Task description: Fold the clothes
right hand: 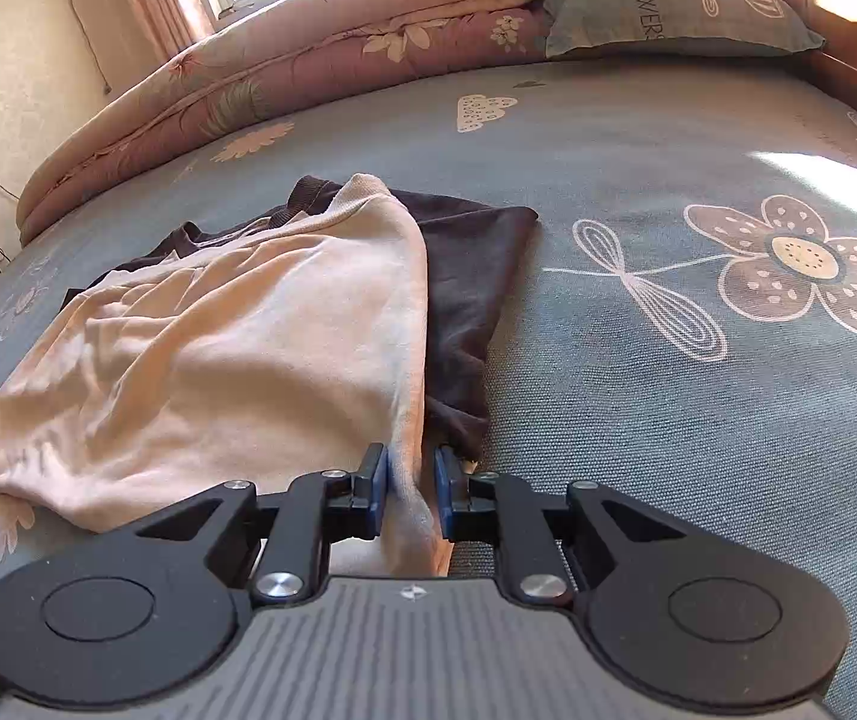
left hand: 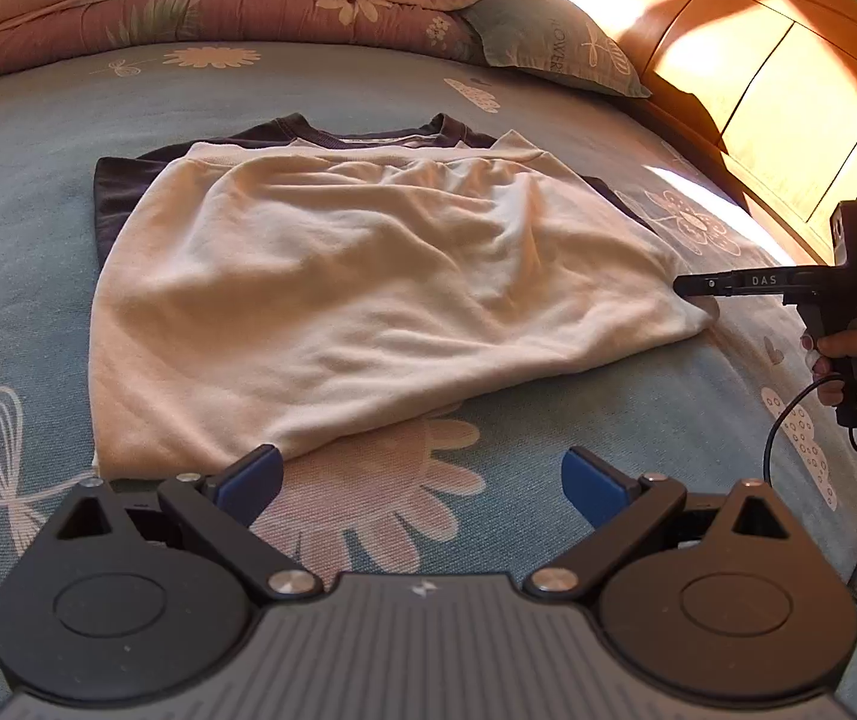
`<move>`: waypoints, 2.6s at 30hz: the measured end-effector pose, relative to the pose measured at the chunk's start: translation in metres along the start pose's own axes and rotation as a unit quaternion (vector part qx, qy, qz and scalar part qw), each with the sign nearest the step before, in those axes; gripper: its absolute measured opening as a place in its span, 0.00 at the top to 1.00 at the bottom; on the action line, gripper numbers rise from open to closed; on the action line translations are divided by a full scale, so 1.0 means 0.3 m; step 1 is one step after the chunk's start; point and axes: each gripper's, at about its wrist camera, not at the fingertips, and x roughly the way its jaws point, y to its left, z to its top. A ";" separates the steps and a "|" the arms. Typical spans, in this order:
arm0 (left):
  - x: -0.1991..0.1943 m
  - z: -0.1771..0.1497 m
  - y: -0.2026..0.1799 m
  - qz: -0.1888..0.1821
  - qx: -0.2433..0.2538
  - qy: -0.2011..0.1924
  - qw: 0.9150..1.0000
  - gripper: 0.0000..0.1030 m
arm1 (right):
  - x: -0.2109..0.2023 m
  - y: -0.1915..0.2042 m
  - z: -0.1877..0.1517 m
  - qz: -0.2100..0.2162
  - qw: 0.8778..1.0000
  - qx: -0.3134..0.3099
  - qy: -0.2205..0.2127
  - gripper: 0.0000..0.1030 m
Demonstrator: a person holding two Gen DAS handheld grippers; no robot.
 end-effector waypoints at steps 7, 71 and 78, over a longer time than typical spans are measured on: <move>-0.013 -0.001 -0.019 0.025 0.036 -0.004 0.999 0.04 | -0.046 -0.038 -0.018 -0.003 1.000 0.025 0.013 0.95; 0.237 -0.024 -0.155 0.316 0.511 -0.022 0.799 0.01 | 0.119 0.532 -0.182 -0.224 0.789 -0.571 -0.045 0.08; 0.310 0.005 -0.256 0.287 0.542 -0.042 0.789 0.01 | 0.153 0.649 -0.215 -0.201 0.779 -0.590 -0.066 0.12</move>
